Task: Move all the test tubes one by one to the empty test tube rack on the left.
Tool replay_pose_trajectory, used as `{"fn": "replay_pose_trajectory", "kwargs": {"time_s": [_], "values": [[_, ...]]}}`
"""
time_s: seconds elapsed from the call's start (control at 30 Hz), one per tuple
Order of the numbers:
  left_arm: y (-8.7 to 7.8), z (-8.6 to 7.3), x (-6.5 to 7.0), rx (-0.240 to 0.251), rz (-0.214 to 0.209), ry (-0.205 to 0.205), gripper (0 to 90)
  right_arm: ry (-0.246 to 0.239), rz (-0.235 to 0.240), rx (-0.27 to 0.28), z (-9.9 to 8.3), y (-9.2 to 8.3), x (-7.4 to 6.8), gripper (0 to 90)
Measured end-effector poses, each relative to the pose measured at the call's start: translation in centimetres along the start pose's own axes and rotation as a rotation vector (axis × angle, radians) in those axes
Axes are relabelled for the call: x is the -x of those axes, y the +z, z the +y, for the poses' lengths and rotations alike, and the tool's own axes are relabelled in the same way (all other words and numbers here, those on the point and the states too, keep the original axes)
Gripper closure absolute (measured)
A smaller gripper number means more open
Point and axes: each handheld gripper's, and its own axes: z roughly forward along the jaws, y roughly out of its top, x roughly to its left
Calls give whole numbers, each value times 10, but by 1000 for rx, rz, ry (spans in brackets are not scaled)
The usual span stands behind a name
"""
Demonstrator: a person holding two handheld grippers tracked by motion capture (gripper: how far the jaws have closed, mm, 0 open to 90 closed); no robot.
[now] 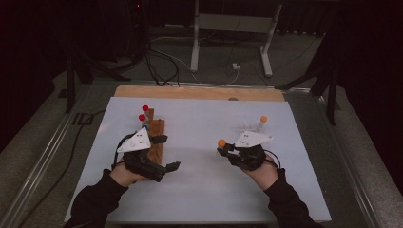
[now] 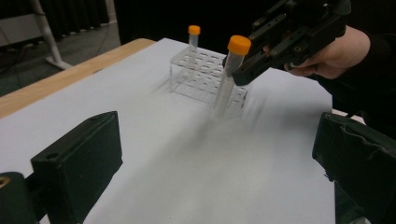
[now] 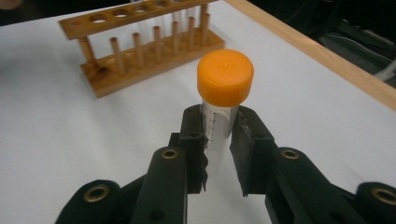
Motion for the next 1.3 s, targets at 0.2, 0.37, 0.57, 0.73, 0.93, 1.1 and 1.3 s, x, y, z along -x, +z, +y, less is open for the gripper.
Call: {"fn": "replay_pose_trajectory", "kwargs": {"time_s": [0.2, 0.37, 0.57, 0.73, 0.93, 1.1, 1.3], "values": [[12, 4, 6, -1, -28, 12, 46, -20, 34, 0, 3, 3, -11, 750], [27, 5, 12, -8, -54, 22, 70, -34, 64, -11, 4, 7, -19, 750], [44, 7, 17, -1, -74, 35, 167, -50, 90, -21, 4, 11, -26, 750], [53, 9, 18, 14, -86, 45, 295, -56, 107, -25, 4, 13, -31, 750], [60, 12, 21, 20, -91, 62, 435, -58, 115, -29, 4, 15, -33, 750], [64, 13, 23, 19, -82, 86, 545, -57, 117, -25, 5, 14, -33, 750], [69, 14, 25, 9, -88, 114, 636, -58, 117, -25, 5, 14, -33, 750]]}}
